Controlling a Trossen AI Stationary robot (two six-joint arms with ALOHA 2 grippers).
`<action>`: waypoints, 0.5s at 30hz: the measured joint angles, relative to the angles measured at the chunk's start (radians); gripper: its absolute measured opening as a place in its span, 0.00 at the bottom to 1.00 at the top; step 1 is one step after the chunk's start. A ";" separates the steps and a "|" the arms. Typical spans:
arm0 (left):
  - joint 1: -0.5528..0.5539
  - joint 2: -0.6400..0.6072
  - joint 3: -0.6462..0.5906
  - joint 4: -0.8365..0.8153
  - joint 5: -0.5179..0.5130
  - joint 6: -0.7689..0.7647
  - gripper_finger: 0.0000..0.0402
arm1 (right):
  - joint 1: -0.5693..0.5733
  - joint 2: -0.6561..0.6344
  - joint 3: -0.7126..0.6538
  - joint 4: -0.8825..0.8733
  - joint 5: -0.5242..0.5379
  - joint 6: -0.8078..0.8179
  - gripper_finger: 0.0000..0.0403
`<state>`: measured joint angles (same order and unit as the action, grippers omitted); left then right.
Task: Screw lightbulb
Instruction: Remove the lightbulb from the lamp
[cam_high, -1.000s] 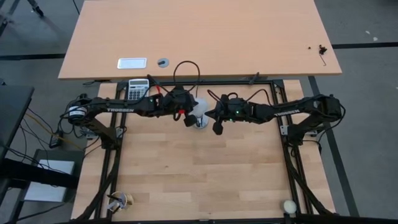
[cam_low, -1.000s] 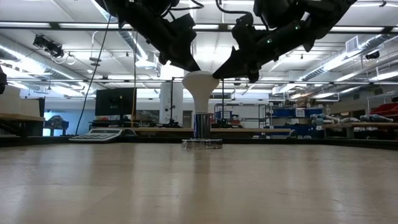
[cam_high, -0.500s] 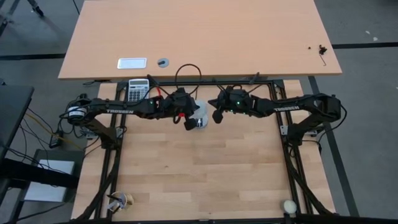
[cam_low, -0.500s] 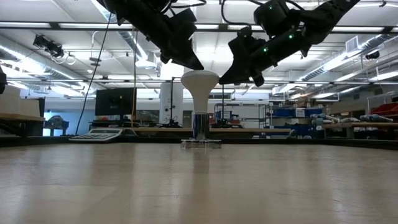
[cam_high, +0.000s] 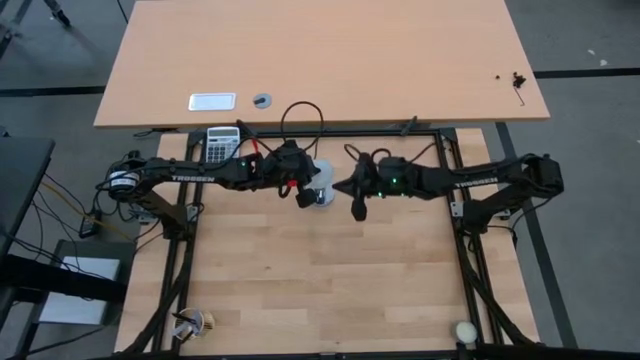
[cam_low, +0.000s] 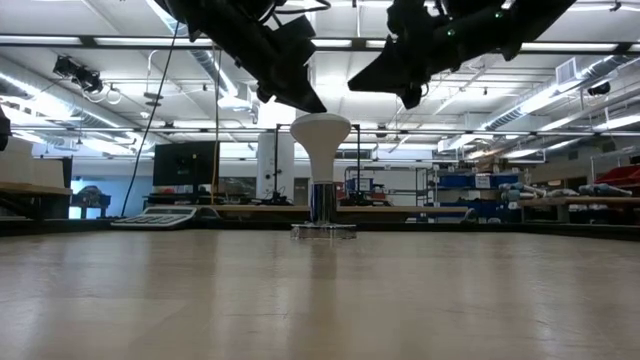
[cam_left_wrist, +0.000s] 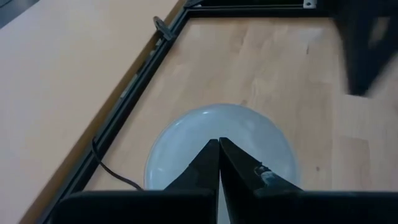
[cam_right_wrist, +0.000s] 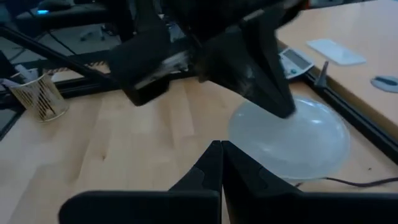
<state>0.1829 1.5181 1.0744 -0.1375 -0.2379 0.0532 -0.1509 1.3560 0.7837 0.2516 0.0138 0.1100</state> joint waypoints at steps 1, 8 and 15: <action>0.000 0.000 0.000 0.002 0.000 0.000 0.05 | 0.015 0.000 0.000 0.000 0.015 -0.001 0.03; 0.000 0.000 -0.001 0.004 0.000 -0.005 0.05 | 0.046 0.012 0.000 0.009 0.070 -0.009 0.03; 0.000 0.002 -0.002 0.014 0.000 -0.005 0.05 | 0.045 0.073 0.000 0.040 0.070 -0.009 0.03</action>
<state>0.1829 1.5196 1.0729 -0.1232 -0.2382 0.0486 -0.1059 1.4294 0.7834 0.2918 0.0841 0.1013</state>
